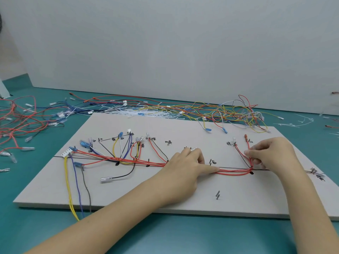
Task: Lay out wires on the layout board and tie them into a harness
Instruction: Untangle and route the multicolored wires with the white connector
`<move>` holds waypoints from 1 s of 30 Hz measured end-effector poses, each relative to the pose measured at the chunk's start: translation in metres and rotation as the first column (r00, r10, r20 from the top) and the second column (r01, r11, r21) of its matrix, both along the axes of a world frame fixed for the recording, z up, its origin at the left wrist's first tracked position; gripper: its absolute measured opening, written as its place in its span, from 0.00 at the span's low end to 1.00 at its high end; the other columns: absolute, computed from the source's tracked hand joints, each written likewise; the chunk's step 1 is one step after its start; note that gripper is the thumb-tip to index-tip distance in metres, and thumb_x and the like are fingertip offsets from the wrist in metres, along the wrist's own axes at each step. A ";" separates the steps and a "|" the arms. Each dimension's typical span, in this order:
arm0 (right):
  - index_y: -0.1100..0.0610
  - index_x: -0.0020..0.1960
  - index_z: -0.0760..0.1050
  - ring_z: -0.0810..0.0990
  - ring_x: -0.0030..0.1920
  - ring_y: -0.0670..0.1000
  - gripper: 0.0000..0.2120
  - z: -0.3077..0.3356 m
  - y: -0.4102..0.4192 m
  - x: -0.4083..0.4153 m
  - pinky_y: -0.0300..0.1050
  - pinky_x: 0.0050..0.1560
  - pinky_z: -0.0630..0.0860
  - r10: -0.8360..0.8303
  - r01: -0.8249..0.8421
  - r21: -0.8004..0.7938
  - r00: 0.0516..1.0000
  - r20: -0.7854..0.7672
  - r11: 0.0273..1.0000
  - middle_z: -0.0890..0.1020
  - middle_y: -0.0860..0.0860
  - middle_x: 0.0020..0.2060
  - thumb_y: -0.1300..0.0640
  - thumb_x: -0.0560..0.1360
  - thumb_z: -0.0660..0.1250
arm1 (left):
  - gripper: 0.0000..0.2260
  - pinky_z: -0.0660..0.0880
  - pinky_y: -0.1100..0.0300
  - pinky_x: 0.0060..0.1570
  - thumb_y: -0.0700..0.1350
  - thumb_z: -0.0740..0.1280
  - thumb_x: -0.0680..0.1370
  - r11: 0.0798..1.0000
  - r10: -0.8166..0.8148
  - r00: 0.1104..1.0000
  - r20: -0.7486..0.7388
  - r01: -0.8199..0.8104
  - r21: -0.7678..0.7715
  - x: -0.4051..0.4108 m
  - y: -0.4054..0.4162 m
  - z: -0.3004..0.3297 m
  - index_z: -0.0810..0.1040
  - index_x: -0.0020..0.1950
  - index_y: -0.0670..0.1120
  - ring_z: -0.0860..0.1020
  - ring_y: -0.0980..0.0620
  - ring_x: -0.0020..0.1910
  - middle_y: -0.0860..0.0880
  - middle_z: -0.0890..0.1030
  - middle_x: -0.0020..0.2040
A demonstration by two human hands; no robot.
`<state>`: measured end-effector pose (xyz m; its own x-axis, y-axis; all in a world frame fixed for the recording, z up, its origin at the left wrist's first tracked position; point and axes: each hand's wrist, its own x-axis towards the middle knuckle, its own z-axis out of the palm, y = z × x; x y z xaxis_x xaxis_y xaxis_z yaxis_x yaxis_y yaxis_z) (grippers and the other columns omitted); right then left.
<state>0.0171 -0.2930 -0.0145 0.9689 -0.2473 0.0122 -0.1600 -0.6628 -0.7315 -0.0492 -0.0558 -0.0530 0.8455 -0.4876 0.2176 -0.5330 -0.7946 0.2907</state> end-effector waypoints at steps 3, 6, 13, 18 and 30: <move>0.59 0.36 0.83 0.71 0.25 0.51 0.06 -0.003 -0.003 0.002 0.42 0.35 0.69 -0.002 0.002 -0.015 1.000 0.008 1.000 0.77 0.53 0.24 0.58 0.68 0.78 | 0.30 0.62 0.58 0.50 0.34 0.57 0.76 1.000 0.000 1.000 0.003 0.000 -0.001 -0.001 0.000 0.000 0.68 0.72 0.61 0.64 0.50 0.54 0.52 0.67 0.56; 0.57 0.36 0.83 0.70 0.31 0.52 0.06 -0.004 -0.005 0.002 0.43 0.35 0.67 0.003 -0.003 0.006 1.000 0.011 1.000 0.76 0.53 0.28 0.56 0.69 0.77 | 0.30 0.61 0.58 0.49 0.34 0.57 0.76 1.000 -0.003 1.000 0.011 0.003 0.002 0.000 0.001 -0.001 0.67 0.73 0.61 0.63 0.51 0.53 0.52 0.67 0.56; 0.62 0.40 0.82 0.72 0.24 0.52 0.05 -0.003 -0.011 0.007 0.39 0.28 0.74 -0.016 0.032 0.186 0.996 -0.083 0.982 0.77 0.55 0.25 0.61 0.69 0.77 | 0.30 0.59 0.59 0.48 0.35 0.57 0.76 1.000 0.002 1.000 0.009 -0.002 0.000 0.000 0.000 0.000 0.67 0.73 0.61 0.63 0.51 0.53 0.52 0.68 0.56; 0.65 0.42 0.80 0.75 0.20 0.48 0.10 -0.002 -0.015 0.008 0.34 0.22 0.74 -0.029 0.065 0.312 0.992 -0.120 0.948 0.80 0.58 0.28 0.62 0.67 0.78 | 0.30 0.58 0.60 0.47 0.34 0.57 0.76 1.000 0.004 1.000 0.011 -0.004 -0.001 -0.001 0.000 0.000 0.67 0.73 0.61 0.63 0.51 0.53 0.52 0.68 0.56; 0.64 0.38 0.75 0.68 0.21 0.50 0.07 -0.009 -0.009 0.012 0.32 0.15 0.61 -0.069 0.104 0.277 0.989 -0.133 0.955 0.74 0.57 0.27 0.67 0.74 0.69 | 0.27 0.63 0.58 0.51 0.35 0.57 0.77 0.999 0.001 1.000 0.001 -0.001 -0.041 -0.002 0.002 0.001 0.69 0.72 0.59 0.64 0.51 0.53 0.52 0.69 0.56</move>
